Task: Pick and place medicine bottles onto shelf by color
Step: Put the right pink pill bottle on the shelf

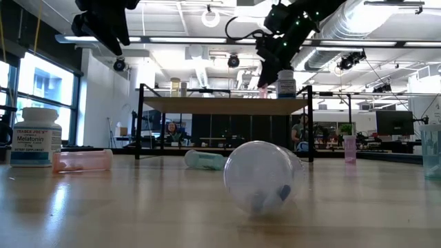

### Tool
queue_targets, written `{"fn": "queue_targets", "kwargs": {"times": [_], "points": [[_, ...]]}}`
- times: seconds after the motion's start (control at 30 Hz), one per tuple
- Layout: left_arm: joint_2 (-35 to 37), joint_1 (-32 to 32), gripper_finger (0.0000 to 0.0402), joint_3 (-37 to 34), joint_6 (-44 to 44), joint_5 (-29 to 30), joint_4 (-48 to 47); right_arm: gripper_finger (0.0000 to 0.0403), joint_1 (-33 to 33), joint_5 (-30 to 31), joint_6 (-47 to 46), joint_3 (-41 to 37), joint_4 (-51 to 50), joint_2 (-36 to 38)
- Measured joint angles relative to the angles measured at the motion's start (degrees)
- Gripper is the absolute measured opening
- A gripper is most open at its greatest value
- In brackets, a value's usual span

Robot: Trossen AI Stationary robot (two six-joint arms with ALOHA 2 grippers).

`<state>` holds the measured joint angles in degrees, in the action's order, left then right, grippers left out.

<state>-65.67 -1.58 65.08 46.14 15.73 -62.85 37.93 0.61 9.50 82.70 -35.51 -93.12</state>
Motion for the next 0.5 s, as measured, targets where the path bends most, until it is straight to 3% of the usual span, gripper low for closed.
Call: {"fn": "queue_targets", "kwargs": {"times": [0.5], "points": [[0.0, 0.0, 0.0180, 0.0, 0.2, 0.5, -0.1, 0.0110, 0.0, 0.3, 0.0, 0.0, -2.0, 0.0]]}}
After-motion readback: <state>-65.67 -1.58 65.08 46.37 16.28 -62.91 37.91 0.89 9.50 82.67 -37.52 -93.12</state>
